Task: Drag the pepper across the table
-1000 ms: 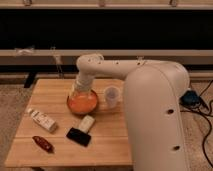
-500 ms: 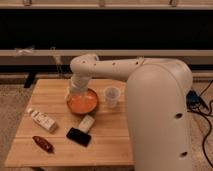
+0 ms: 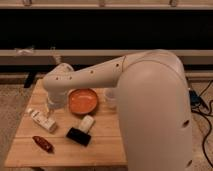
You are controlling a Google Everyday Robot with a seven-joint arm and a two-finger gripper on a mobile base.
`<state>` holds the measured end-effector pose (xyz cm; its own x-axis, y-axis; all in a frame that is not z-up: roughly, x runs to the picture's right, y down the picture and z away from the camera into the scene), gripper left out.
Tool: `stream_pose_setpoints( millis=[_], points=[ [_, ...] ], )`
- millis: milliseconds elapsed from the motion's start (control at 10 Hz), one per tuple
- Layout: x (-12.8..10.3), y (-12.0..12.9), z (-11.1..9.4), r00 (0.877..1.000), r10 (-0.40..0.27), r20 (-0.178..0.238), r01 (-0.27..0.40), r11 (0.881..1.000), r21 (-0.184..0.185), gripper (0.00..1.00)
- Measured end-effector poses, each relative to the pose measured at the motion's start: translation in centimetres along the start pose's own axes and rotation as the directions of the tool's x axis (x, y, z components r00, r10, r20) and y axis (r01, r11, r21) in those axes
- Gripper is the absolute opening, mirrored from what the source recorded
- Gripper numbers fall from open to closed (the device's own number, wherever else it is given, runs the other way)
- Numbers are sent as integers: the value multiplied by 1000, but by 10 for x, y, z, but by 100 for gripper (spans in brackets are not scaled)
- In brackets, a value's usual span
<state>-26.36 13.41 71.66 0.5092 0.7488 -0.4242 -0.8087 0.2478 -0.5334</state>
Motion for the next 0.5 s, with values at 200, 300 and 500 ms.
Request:
stream_pose_setpoints(
  millis=[200,300,500],
  points=[
    [21,45,17,995,-96,-29,97,995,29,65],
    [36,67,28,989,-143,-47,146,988,52,65],
    [61,95,54,974,-209,-87,217,972,93,65]
  ],
)
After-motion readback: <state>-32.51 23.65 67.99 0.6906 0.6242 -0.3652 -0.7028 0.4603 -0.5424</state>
